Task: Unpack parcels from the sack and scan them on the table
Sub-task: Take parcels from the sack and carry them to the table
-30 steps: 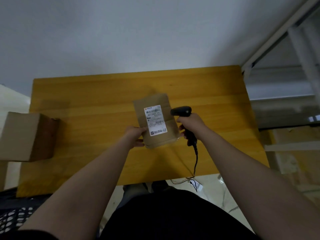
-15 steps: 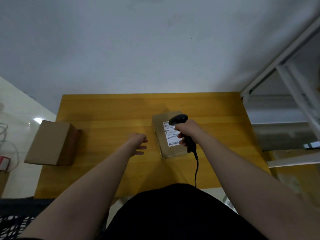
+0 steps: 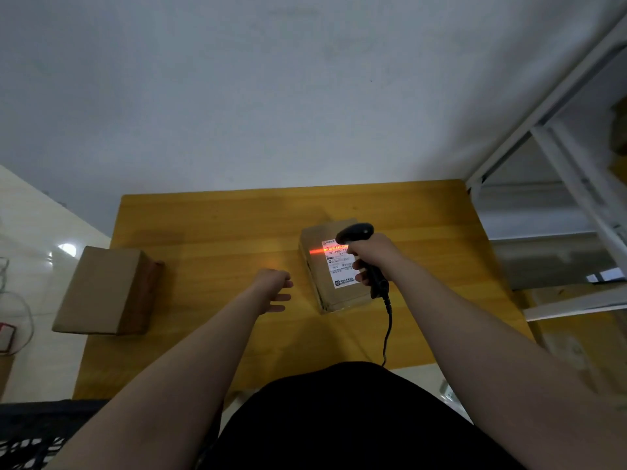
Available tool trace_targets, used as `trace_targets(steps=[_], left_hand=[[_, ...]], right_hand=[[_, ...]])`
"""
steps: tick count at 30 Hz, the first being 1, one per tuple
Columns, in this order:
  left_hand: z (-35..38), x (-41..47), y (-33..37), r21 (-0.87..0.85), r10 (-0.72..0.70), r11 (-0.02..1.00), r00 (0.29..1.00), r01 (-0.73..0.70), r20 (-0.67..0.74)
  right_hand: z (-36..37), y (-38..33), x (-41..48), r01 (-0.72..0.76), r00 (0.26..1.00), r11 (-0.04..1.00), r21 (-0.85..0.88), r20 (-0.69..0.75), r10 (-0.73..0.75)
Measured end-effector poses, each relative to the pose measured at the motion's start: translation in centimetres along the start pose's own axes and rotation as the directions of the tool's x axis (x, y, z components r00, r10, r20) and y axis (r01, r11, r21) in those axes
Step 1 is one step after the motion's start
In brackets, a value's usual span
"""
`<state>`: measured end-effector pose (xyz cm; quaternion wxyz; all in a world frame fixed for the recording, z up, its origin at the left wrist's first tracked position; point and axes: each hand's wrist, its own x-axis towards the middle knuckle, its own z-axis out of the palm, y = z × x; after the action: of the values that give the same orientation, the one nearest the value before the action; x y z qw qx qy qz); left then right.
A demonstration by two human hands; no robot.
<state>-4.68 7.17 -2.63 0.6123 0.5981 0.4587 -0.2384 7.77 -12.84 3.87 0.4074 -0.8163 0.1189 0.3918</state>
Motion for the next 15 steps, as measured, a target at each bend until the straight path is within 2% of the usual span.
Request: trace_targets(steps=[8,15], left_hand=[[2.2,0.9,0.8,0.062,-0.014,0.998,1.0,0.015,-0.025],[7.3,3.1,2.5,0.082,-0.034,0.996,0.996,0.04,-0.08]], right_hand=[[-2.1,1.4,1.4,-0.02,0.999,0.999,0.031,-0.034,0.021],[-7.3,7.1,5.4,-0.151,0.975,0.988,-0.008,-0.163,0.148]])
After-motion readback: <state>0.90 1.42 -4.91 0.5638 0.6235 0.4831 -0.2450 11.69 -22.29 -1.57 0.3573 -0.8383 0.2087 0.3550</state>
